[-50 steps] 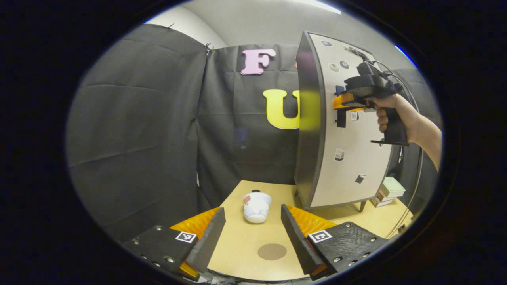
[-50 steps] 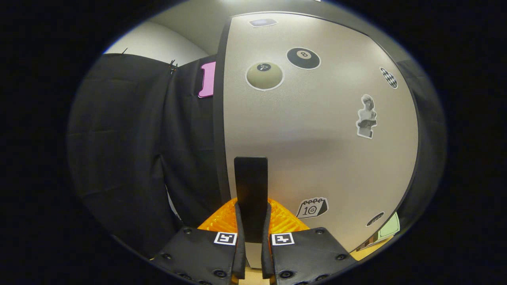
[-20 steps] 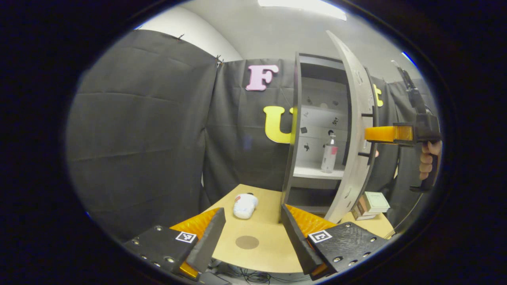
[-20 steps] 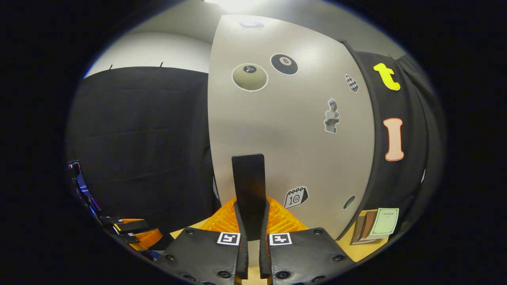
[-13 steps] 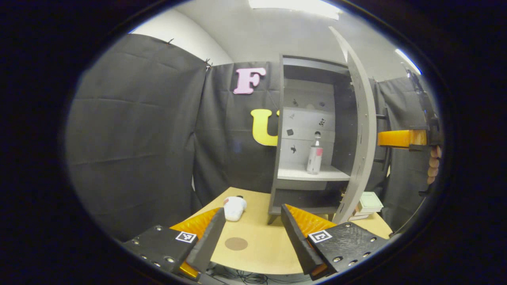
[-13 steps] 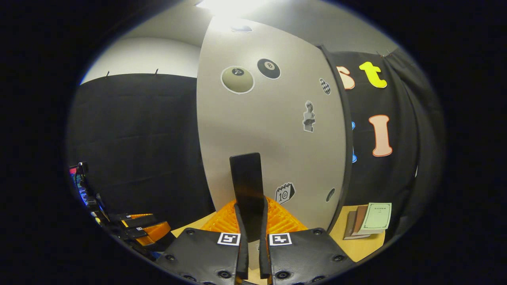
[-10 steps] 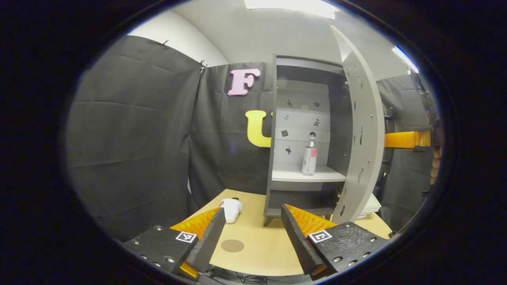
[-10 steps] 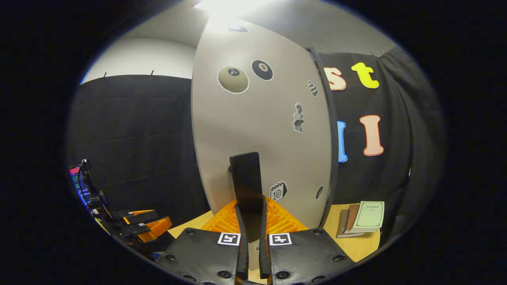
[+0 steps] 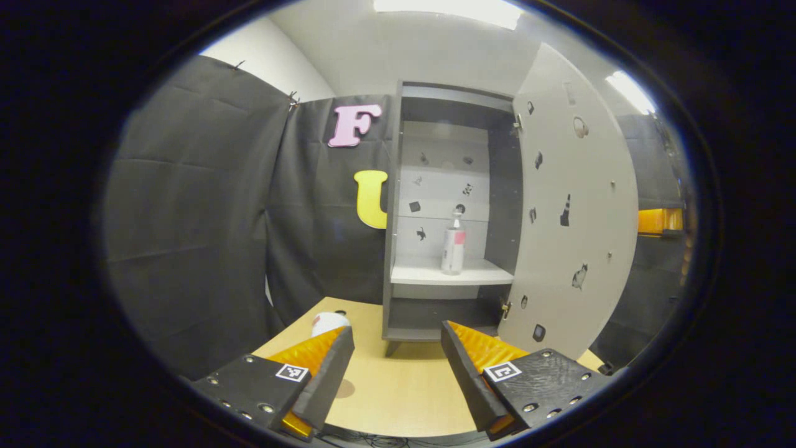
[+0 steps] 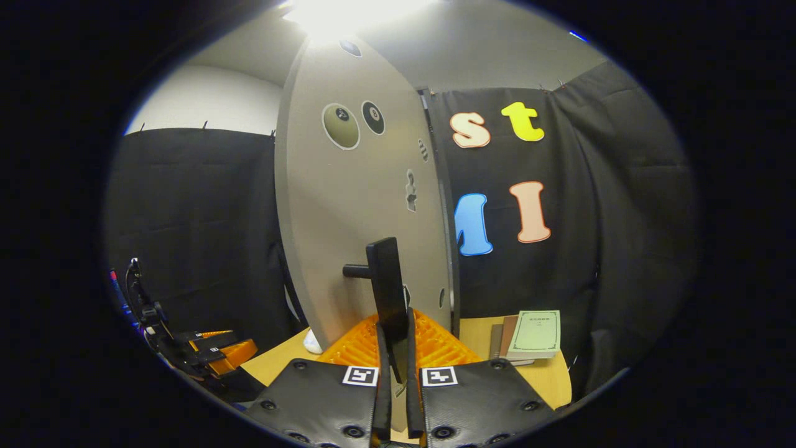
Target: Open the cabinet door with the right hand, grasp the bottle in the cabinet with the left hand and place it on the coaster, then close the cabinet door with the right hand.
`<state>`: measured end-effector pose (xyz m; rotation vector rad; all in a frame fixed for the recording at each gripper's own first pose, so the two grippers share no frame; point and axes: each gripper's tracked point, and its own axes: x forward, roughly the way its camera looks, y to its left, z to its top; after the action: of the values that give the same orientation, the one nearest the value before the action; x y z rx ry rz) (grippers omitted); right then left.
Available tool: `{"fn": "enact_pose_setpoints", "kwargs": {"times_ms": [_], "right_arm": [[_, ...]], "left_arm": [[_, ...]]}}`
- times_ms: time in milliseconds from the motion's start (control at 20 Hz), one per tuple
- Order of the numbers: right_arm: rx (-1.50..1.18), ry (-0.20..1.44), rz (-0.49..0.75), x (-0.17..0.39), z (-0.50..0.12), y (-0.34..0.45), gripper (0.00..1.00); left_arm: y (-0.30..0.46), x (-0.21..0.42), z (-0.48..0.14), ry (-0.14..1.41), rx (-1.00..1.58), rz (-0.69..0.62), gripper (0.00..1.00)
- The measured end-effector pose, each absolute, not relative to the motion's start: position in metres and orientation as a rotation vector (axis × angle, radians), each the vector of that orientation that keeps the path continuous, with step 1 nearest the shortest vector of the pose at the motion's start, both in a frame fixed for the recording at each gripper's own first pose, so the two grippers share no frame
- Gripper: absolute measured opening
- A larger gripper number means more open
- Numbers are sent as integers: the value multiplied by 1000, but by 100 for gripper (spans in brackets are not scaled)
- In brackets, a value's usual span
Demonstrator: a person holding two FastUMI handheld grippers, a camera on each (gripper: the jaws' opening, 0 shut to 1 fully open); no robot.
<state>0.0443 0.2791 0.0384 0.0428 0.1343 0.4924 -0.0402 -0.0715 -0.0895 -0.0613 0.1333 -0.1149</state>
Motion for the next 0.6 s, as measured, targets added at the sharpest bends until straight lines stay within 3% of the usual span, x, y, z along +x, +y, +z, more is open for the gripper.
{"fn": "enact_pose_setpoints", "kwargs": {"times_ms": [300, 400, 600], "right_arm": [[9, 132, 375, 55, 35, 248, 10], [53, 153, 407, 48, 33, 256, 6], [42, 140, 375, 51, 32, 252, 10]], "left_arm": [[-78, -31, -95, 143, -86, -145, 85], [-76, -27, -96, 149, -89, -150, 87], [-75, -2, -97, 152, -91, -166, 85]]}}
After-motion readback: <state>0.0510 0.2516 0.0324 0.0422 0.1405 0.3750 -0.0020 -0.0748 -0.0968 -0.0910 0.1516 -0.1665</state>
